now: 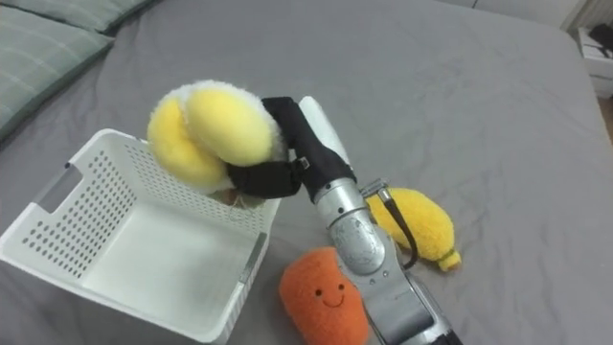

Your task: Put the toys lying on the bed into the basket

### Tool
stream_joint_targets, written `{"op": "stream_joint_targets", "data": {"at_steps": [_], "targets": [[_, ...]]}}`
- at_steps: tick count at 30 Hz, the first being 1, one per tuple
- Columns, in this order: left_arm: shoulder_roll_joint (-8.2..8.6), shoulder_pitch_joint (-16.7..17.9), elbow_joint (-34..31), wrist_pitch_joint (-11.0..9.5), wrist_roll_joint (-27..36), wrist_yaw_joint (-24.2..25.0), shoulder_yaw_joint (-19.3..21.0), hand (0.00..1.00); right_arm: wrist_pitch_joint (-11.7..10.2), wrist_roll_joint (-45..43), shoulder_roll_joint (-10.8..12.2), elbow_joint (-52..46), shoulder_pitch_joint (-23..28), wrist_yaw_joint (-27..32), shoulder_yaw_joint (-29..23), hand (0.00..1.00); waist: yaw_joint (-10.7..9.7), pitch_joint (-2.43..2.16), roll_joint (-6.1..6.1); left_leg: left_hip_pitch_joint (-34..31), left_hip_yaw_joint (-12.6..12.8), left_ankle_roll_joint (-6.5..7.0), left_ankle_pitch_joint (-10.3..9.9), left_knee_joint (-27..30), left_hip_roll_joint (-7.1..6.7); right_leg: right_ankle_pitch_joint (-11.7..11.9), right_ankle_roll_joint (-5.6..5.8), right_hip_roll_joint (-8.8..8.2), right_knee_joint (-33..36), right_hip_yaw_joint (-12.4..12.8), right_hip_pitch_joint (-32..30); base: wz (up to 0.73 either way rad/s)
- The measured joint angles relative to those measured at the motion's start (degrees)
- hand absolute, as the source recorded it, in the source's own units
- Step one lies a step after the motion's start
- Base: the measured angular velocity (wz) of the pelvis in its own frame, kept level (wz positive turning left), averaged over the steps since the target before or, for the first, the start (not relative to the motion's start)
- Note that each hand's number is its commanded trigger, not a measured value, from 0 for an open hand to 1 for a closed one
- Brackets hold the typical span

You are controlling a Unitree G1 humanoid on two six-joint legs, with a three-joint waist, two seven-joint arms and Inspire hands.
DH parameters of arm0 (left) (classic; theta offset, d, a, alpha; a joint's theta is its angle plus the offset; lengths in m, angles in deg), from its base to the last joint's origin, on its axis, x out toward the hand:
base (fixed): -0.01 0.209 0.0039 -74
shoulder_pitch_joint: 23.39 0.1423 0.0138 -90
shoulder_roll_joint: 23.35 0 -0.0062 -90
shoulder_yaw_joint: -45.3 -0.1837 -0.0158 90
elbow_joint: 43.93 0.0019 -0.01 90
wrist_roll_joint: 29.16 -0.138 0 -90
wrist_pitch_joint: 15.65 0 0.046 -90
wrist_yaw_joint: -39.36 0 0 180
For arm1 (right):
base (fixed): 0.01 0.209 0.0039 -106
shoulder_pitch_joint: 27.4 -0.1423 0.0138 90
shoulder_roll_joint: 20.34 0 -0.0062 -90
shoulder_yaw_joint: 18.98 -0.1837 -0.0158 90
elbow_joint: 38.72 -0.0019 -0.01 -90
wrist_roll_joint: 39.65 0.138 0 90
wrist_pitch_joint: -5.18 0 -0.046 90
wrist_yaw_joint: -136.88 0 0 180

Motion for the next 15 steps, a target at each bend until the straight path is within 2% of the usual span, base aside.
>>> {"op": "stream_joint_targets", "data": {"at_steps": [3,5,6,7,8,10,15], "targets": [[0.04,-0.31,-0.01,0.0,-0.01,0.0,0.0,0.0,0.42,0.3,0.2,0.0,-0.16,-0.59,0.43,0.78,0.6,-0.07,-0.14,-0.08,-0.11,-0.02,0.06,-0.01,-0.05,0.01,0.02,-0.01,-0.28,-0.07,0.07,0.03],[0.07,-0.54,-0.04,0.0,-0.02,0.01,0.01,0.0,0.74,0.29,0.18,0.0,-0.16,-0.59,0.43,0.65,1.02,0.0,-0.24,-0.09,-0.11,-0.02,0.07,-0.04,-0.05,0.01,0.02,-0.01,-0.31,-0.07,0.07,0.0],[0.07,-0.68,-0.07,0.0,-0.02,0.01,0.03,0.0,1.0,0.29,0.13,0.03,-0.15,-0.59,0.43,0.55,1.21,0.08,-0.33,-0.09,-0.12,-0.02,0.07,-0.06,-0.05,0.01,0.02,-0.01,-0.32,-0.08,0.07,0.0],[0.04,-0.71,-0.12,0.0,-0.02,0.01,0.04,0.0,1.01,0.28,0.0,0.23,-0.16,-0.59,0.44,0.12,1.31,0.19,-0.35,-0.12,-0.15,-0.02,0.07,-0.1,-0.05,0.01,0.02,-0.01,-0.32,-0.1,0.07,0.0],[0.01,-0.74,-0.12,0.0,-0.01,0.01,0.04,0.0,1.01,0.28,0.01,0.44,-0.16,-0.59,0.44,0.0,1.31,0.25,-0.39,-0.12,-0.17,-0.02,0.07,-0.14,-0.05,0.01,0.02,-0.01,-0.32,-0.11,0.07,0.0],[-0.08,-1.1,-0.12,0.0,-0.01,0.02,0.03,0.0,1.01,0.17,0.02,1.29,-0.15,-0.61,0.68,0.0,1.36,0.62,-0.65,-0.18,-0.22,-0.02,0.07,-0.4,-0.06,0.01,0.02,0.0,-0.31,-0.12,0.07,0.0],[-0.1,-1.14,-0.12,0.0,-0.02,0.13,0.04,0.0,1.05,0.01,0.04,2.34,-0.14,-1.89,1.25,0.0,1.4,0.61,-0.68,-0.2,-0.23,-0.02,0.07,-0.43,-0.08,0.01,0.02,0.01,-0.32,-0.12,0.0,0.0]]}}
